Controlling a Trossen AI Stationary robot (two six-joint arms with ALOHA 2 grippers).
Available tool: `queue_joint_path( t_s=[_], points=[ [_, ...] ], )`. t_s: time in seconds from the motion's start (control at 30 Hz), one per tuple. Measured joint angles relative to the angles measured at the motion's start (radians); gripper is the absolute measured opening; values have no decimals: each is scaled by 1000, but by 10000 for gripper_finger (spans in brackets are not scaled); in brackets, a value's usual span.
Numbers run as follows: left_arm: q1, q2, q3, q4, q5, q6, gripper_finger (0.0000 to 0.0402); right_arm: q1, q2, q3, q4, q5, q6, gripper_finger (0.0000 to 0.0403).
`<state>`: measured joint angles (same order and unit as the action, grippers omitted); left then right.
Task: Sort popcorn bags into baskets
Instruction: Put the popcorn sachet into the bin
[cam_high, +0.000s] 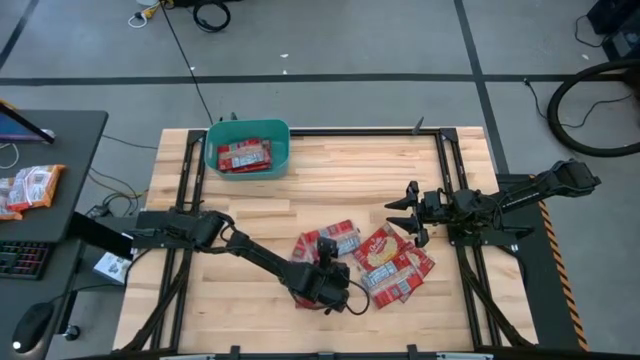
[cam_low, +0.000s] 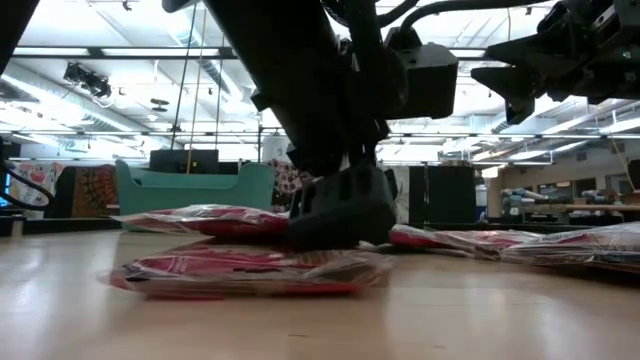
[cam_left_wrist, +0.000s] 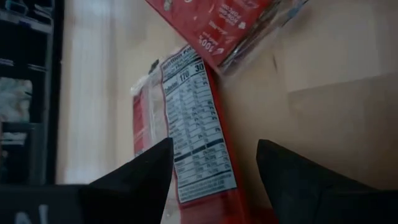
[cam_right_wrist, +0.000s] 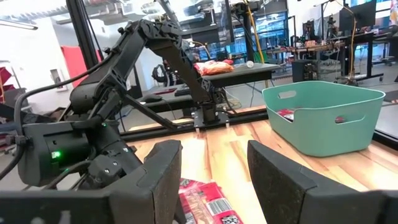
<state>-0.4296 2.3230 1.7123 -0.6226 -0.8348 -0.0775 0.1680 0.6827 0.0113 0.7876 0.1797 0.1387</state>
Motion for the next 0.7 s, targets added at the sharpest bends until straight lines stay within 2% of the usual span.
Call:
queue_joint_path(
  t_s=[0.27,0.57,0.7],
  points=[
    [18,0,0,-63,0,31,224,0,0,0,0,0,0,189],
    [68,-2,1,-224,127,-114,159,0,0,0,0,0,0,189],
    [81,-2,0,-276,133,-144,121,0,0,0,0,0,0,189]
  ],
)
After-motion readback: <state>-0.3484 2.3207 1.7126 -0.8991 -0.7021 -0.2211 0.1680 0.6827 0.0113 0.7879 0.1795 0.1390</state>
